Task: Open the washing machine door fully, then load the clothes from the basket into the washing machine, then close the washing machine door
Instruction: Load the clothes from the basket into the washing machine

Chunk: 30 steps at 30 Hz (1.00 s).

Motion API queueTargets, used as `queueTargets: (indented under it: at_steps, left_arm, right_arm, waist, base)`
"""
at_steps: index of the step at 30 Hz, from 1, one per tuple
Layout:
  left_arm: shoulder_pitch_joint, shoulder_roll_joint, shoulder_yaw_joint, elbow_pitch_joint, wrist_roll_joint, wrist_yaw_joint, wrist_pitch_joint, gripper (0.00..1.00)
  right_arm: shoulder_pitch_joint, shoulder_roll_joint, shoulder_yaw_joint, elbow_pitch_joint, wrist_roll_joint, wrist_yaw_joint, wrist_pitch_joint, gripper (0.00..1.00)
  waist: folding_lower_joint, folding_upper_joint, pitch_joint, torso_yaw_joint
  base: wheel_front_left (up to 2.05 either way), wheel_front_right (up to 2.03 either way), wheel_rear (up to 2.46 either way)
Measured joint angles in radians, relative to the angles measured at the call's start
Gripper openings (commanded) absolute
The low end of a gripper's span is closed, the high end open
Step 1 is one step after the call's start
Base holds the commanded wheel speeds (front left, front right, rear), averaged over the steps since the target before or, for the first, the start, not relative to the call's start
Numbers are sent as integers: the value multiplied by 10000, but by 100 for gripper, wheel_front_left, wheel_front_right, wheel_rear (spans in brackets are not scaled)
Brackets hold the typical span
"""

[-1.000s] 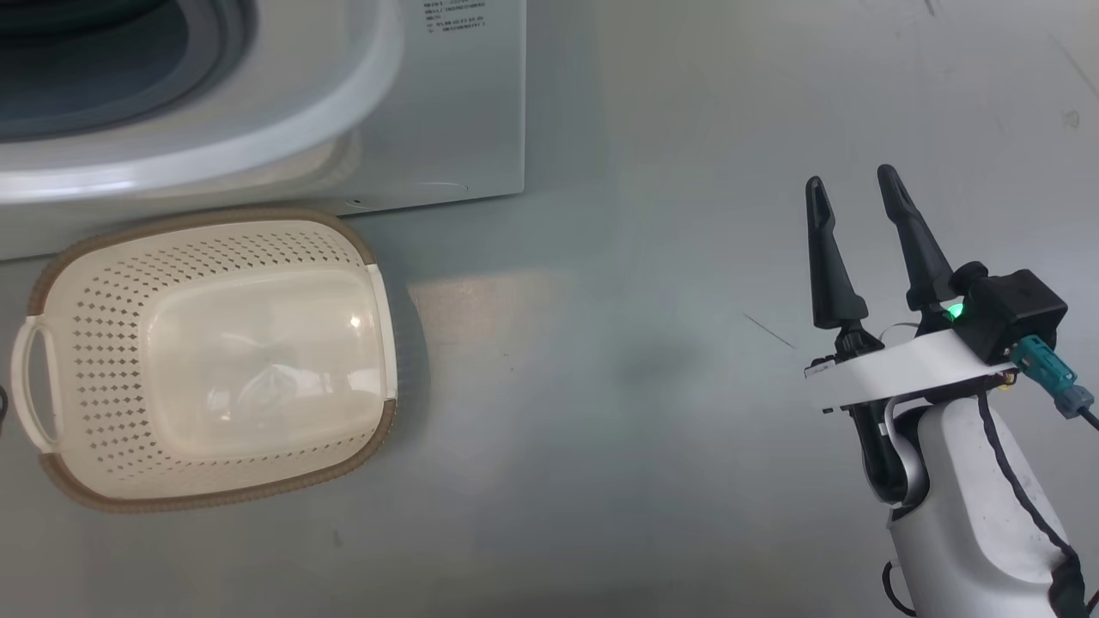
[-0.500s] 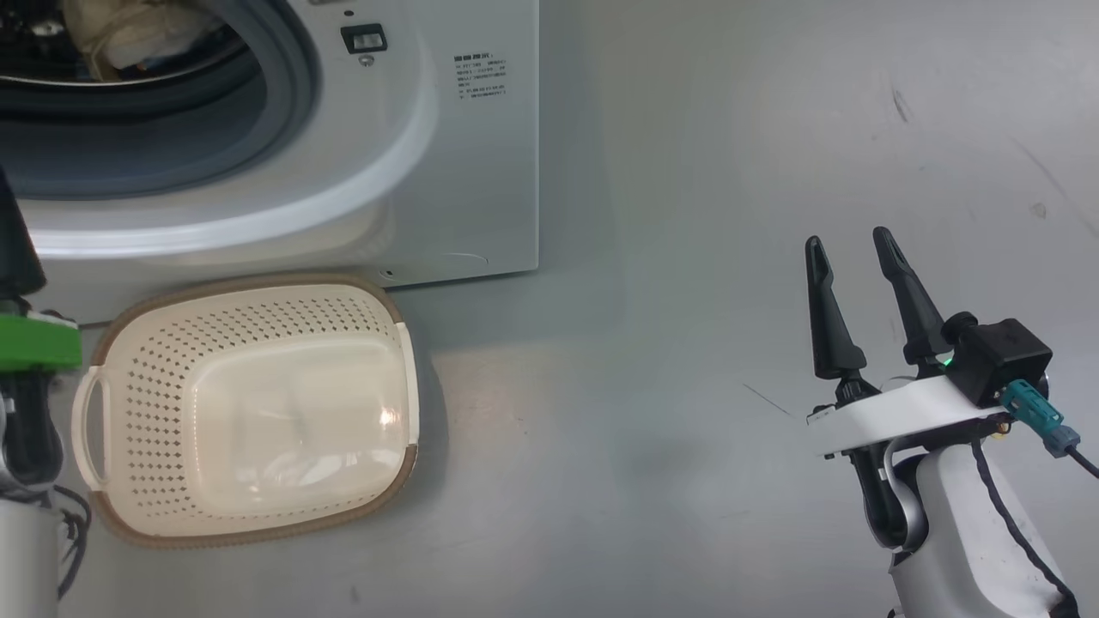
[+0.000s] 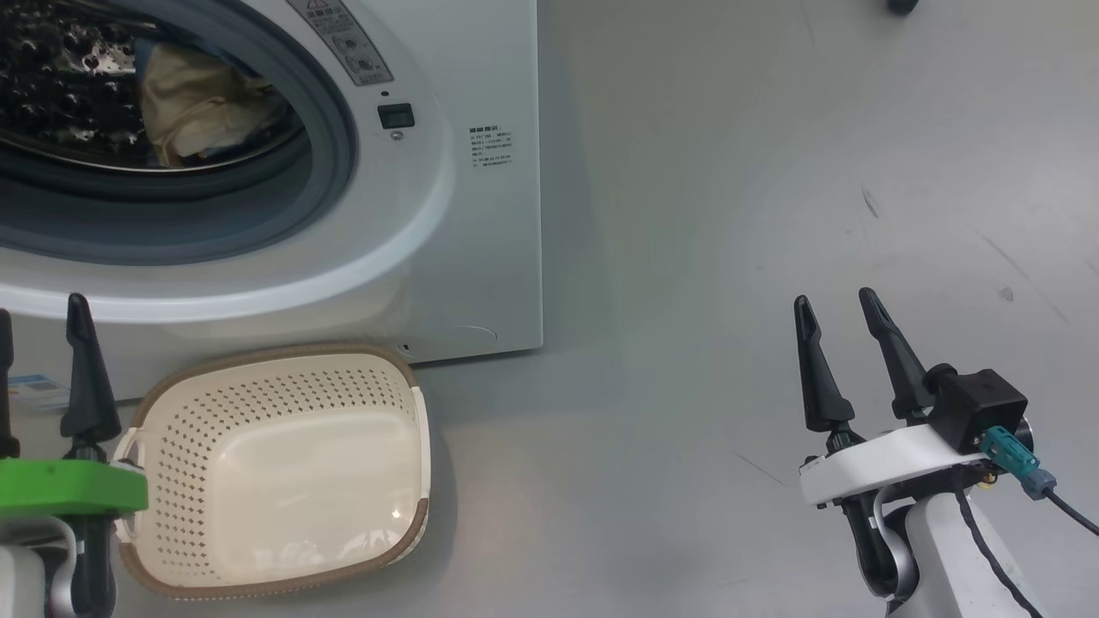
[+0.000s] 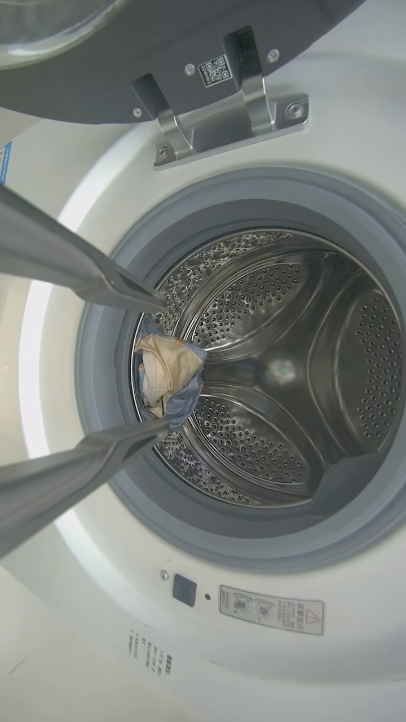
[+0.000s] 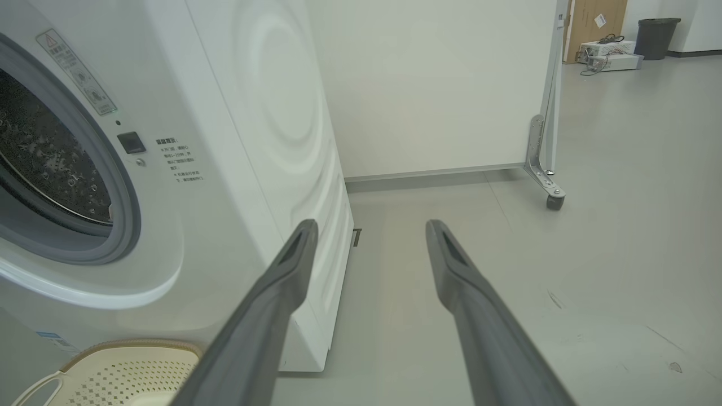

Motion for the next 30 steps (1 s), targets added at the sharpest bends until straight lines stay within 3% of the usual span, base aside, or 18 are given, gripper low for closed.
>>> queueTargets:
  at_steps: [10,30]
  left_arm:
    - [1641,-430,-247,-763,1262,0,4,100]
    - [3551,-1283,-144,-1668,2366,-2,6,100]
  right_arm:
    - [605,10,23,10,-105,0,0,100]
    - [1377,46,21,-209,-389,-125,0,100]
  waist:
    - [0,0,-1065,-48]
    - [0,0,-2455,-125]
  base:
    - [0,0,0]
    - [0,0,0]
